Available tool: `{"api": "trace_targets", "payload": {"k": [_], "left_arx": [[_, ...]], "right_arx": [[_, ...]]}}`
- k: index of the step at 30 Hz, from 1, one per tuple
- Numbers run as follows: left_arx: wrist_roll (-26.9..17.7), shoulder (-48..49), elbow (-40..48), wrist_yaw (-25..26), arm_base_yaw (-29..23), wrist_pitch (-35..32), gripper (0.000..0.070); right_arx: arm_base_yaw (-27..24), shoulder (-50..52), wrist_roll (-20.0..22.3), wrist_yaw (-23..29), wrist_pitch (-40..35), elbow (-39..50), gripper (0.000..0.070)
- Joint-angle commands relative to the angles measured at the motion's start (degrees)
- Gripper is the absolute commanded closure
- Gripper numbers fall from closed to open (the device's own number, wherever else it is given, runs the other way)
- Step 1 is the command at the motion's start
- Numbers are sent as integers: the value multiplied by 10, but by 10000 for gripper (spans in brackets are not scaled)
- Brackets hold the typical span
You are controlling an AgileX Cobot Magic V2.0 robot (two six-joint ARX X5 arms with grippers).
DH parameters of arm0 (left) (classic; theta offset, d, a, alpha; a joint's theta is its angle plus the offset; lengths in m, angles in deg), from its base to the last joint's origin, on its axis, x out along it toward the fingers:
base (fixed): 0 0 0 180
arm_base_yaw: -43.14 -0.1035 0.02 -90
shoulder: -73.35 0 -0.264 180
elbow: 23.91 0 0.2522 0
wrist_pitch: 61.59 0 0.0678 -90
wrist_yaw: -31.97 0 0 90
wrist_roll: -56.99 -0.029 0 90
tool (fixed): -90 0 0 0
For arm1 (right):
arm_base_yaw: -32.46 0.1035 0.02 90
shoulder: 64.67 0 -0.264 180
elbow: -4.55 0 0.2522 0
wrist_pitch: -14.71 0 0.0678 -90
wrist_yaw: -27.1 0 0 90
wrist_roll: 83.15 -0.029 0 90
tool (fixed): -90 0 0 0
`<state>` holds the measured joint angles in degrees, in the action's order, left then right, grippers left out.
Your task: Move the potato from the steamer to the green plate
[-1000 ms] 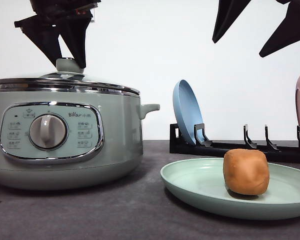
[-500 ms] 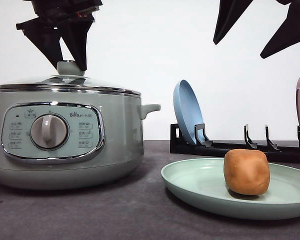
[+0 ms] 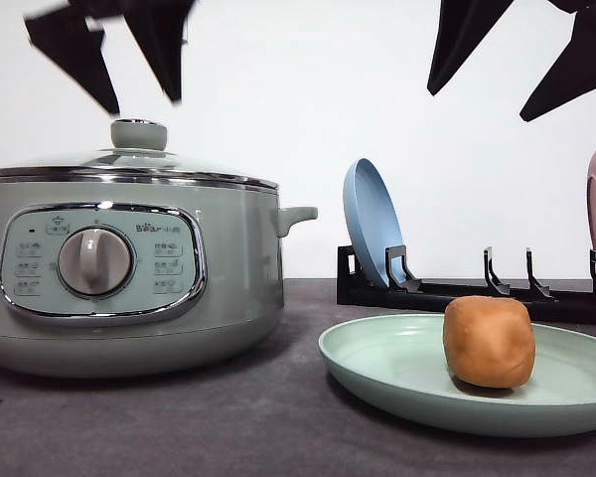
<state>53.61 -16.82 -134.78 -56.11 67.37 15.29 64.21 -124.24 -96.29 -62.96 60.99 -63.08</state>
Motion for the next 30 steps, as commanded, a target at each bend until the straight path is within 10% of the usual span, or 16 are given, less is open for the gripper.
{"api": "trace_targets", "payload": {"k": [1, 13, 24, 27, 30], "left_arx": [[0, 12, -16, 8, 3, -3, 183], [0, 103, -16, 177, 15, 69, 188], [-1, 119, -16, 198, 35, 112, 194], [-1, 119, -16, 199, 39, 111, 321], [-2, 119, -16, 198, 40, 111, 642]], "right_arx": [[3, -2, 8, -13, -1, -10, 80], [3, -2, 8, -136, 56, -10, 81], [4, -2, 12, -195, 85, -10, 82], [4, -2, 13, -194, 89, -10, 139], [4, -2, 21, -194, 91, -10, 489]]}}
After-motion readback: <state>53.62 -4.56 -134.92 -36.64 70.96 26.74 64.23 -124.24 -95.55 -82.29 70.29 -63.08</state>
